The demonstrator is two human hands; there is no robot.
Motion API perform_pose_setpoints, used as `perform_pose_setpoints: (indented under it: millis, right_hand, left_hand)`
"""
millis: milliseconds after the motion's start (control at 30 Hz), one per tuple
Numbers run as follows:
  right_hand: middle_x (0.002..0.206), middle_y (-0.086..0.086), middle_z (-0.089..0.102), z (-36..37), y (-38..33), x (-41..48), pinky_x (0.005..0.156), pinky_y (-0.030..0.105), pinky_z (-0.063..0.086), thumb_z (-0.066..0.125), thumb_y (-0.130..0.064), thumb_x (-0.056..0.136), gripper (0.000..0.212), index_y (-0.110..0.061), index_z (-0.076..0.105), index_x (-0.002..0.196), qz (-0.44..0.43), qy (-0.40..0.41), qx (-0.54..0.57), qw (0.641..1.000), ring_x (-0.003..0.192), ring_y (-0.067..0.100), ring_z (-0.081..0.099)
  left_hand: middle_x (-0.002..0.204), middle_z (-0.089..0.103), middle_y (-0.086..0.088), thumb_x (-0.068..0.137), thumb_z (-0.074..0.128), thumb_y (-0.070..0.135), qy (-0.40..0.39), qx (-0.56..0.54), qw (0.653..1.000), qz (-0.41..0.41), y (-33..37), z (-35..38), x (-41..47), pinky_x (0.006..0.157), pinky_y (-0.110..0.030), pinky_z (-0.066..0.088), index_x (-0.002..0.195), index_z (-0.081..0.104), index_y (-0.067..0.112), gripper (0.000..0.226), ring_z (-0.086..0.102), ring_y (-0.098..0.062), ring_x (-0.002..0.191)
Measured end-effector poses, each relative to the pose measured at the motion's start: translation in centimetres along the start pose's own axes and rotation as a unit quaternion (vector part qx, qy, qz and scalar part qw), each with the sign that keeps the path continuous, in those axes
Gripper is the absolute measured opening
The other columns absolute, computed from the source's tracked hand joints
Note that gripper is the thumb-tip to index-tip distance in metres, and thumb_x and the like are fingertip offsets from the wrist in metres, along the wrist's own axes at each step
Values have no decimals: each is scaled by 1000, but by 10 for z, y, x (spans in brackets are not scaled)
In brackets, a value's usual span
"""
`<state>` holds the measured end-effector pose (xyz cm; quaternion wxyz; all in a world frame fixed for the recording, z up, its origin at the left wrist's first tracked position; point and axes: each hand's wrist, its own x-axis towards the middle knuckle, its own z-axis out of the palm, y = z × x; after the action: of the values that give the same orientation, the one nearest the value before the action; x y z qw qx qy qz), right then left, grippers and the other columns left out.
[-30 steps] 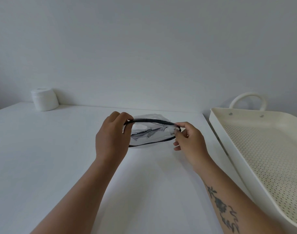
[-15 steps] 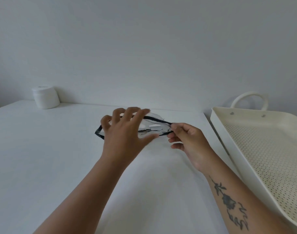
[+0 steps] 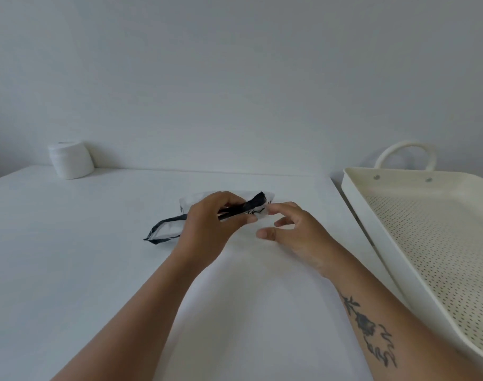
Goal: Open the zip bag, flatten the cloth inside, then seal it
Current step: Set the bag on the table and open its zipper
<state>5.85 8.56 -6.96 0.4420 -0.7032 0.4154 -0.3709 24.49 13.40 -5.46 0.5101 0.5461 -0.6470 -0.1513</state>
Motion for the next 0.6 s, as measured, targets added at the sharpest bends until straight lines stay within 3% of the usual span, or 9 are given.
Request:
perform_pose_setpoints:
  millis: [67, 133, 267, 333, 433, 600]
  right_hand:
    - [109, -14, 55, 6, 1, 3, 77, 9, 39, 79, -30, 76, 23, -44, 64, 87, -40, 54, -41, 997, 102, 7, 55]
    - [105, -8, 56, 7, 2, 6, 79, 7, 38, 77, -22, 80, 19, -37, 65, 80, -82, 95, -59, 990, 103, 11, 55]
    - [102, -4, 61, 7, 3, 6, 84, 42, 53, 76, -15, 81, 10, -22, 69, 78, -126, 106, -83, 983, 102, 22, 60]
    - [97, -6, 64, 6, 5, 6, 81, 47, 53, 75, -14, 81, 5, -16, 71, 80, -139, 104, -88, 981, 99, 22, 61]
    - [84, -9, 65, 5, 13, 8, 76, 42, 52, 73, -21, 83, 11, -19, 65, 75, -112, 117, -128, 978, 88, 16, 60]
    - [79, -7, 64, -10, 27, 14, 68, 36, 49, 64, -26, 89, 18, -21, 57, 73, -12, 176, -186, 967, 75, 18, 59]
  left_hand:
    - [65, 67, 18, 73, 84, 25, -10, -62, 998, -22, -1, -4, 2, 54, -4, 37, 78, 70, 24, 14, 55, 5, 57]
    - [62, 66, 19, 74, 82, 27, -19, -82, 996, -19, 0, -7, 2, 52, -3, 37, 79, 71, 22, 13, 56, 6, 55]
    - [82, 71, 18, 77, 77, 39, -44, -76, 996, -19, 5, -7, 1, 64, -8, 45, 83, 75, 35, 8, 63, 1, 75]
    - [83, 72, 17, 81, 76, 31, -39, -63, 997, -7, 7, -6, 0, 64, -7, 43, 78, 74, 34, 4, 62, 1, 76]
    - [72, 67, 22, 87, 71, 24, -15, -36, 999, -4, 9, -6, -1, 57, -6, 38, 76, 71, 27, 11, 55, 4, 64]
    - [75, 69, 10, 95, 57, 28, 105, -41, 993, -40, 11, -19, 7, 47, -6, 36, 81, 62, 26, 15, 51, 6, 53]
